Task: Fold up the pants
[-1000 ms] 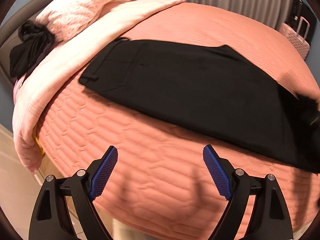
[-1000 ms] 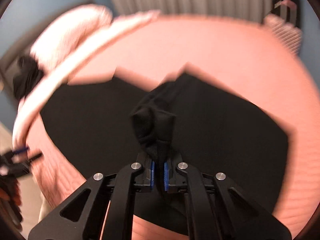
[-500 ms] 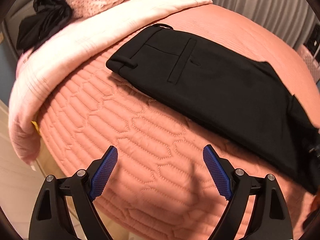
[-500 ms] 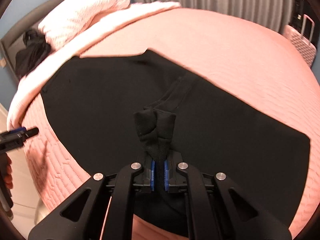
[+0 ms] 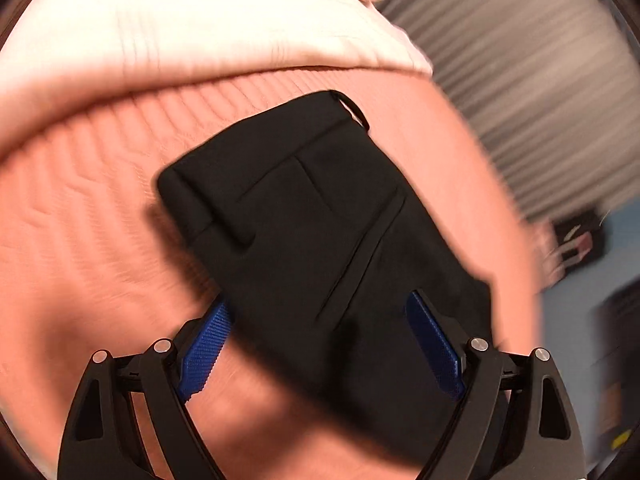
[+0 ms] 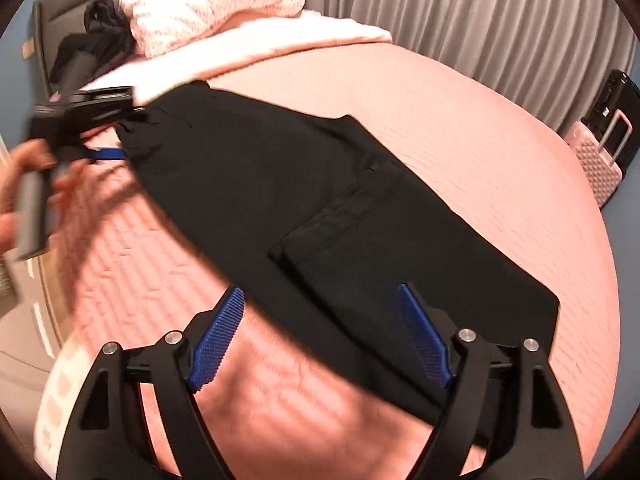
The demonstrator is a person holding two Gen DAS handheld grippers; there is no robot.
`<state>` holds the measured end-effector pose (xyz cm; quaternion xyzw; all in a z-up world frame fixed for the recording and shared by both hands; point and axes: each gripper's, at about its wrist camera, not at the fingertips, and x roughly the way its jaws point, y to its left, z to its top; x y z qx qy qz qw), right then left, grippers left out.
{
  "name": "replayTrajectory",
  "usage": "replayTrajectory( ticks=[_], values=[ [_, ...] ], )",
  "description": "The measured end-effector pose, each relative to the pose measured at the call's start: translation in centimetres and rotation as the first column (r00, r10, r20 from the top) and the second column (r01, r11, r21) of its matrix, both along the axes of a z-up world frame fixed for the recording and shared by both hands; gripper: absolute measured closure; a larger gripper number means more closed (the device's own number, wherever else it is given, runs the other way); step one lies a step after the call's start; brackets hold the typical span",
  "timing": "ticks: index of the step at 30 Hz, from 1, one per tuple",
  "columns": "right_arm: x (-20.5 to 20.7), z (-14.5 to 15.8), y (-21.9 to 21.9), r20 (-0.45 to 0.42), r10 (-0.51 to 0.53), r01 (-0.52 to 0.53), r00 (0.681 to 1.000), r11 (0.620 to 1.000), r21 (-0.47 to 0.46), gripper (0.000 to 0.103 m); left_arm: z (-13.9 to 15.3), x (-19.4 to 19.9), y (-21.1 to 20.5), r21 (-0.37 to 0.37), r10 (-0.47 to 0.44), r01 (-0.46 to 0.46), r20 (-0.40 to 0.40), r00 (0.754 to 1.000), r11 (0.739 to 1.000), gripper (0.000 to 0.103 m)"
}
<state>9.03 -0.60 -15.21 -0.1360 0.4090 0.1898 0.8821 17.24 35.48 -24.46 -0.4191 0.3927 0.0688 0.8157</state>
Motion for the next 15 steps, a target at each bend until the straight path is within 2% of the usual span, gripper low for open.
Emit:
replayTrajectory(
  ticks=[1, 2, 4, 6, 12, 13, 14, 15],
  values=[
    [-0.2, 0.3, -0.4, -0.005, -0.01, 0.01, 1.0, 1.0, 0.007, 0.025, -0.7, 0.2, 0.6, -0.053, 0.029, -0.028, 0.012, 1.0, 0.998, 0.017],
    [-0.9, 0.8, -0.9, -0.005, -0.029, 0.029, 1.0, 1.0, 0.011, 0.025, -1.5, 0.3, 1.3, -0.129, 0.072, -0.065, 0.048, 0.996, 0.989, 0.012],
    [-1.8, 1.4, -1.9, -0.013, -0.064, 0.064, 0.998, 0.998, 0.016, 0.025, -1.4, 0.6, 1.5, -0.153, 0.107, -0.096, 0.064, 0.992, 0.984, 0.012],
    [-2.2, 1.8, -2.2, -0.02, -0.089, 0.089, 0.996, 0.996, 0.02, 0.025, -1.2, 1.5, 1.1, -0.135, 0.105, -0.096, 0.057, 0.993, 0.986, 0.012],
    [-3.2, 2.3, -4.4, -0.051, -0.17, 0.173, 0.984, 0.983, 0.057, 0.025, -0.6, 1.5, -0.9, -0.065, 0.153, -0.146, 0.118, 0.981, 0.987, 0.013],
    [-3.3, 2.3, -4.7, -0.054, -0.184, 0.187, 0.981, 0.98, 0.061, 0.025, -0.5, 1.4, -1.0, -0.056, 0.16, -0.154, 0.131, 0.978, 0.987, 0.015],
    [-3.3, 2.3, -5.2, -0.06, -0.199, 0.203, 0.978, 0.977, 0.07, 0.025, -0.4, 1.5, -1.5, -0.038, 0.164, -0.16, 0.146, 0.976, 0.986, 0.026],
    [-3.4, 2.4, -5.5, -0.06, -0.216, 0.22, 0.975, 0.973, 0.071, 0.025, -0.4, 1.6, -1.7, -0.018, 0.155, -0.154, 0.149, 0.977, 0.988, 0.042]
  ],
)
